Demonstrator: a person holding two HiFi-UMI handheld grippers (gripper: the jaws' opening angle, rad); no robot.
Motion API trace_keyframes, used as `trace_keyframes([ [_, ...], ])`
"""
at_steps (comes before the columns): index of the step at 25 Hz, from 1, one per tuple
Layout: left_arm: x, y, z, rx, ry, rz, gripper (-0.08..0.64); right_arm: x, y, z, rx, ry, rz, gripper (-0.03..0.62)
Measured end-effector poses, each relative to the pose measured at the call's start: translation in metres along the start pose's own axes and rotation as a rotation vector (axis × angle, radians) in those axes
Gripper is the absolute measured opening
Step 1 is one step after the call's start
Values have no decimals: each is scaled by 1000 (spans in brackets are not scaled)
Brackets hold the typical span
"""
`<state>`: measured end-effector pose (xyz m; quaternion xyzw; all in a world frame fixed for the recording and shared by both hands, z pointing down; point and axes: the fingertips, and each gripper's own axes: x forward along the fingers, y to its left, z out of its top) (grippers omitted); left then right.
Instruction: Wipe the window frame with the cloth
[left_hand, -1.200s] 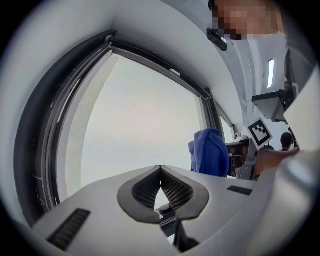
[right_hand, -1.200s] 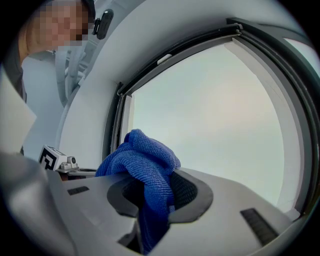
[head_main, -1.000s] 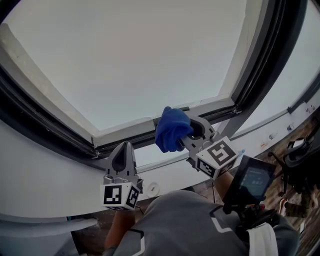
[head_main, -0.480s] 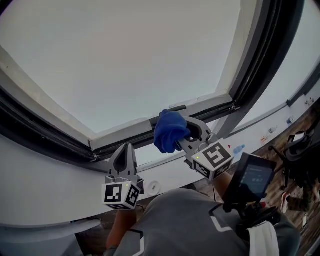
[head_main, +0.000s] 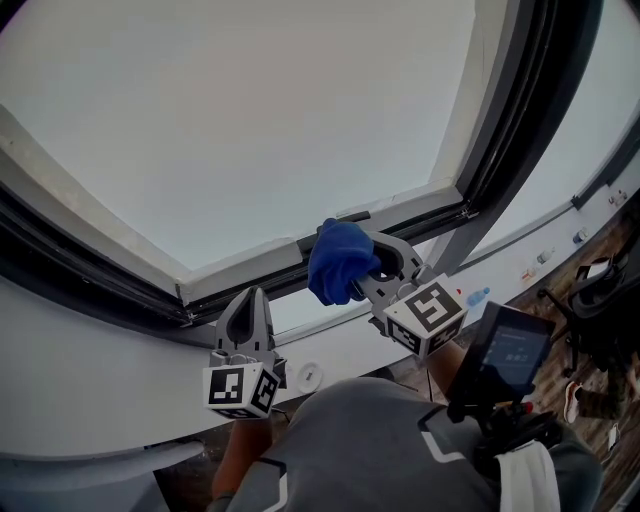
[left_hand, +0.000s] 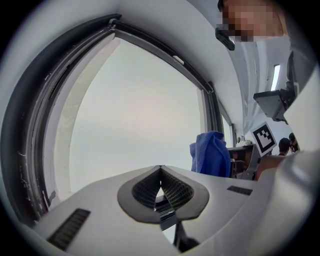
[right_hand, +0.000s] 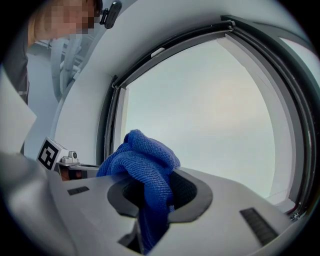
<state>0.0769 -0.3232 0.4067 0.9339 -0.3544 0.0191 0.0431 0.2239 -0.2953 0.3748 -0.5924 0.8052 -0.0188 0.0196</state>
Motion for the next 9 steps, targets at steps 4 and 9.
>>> trace_keyframes([
  [4, -1, 1, -3, -10, -19, 2, 9, 0, 1, -1, 4, 2, 0, 97],
  [9, -3, -2, 6, 1, -23, 19, 8, 0, 5, 1, -19, 0, 15, 97],
])
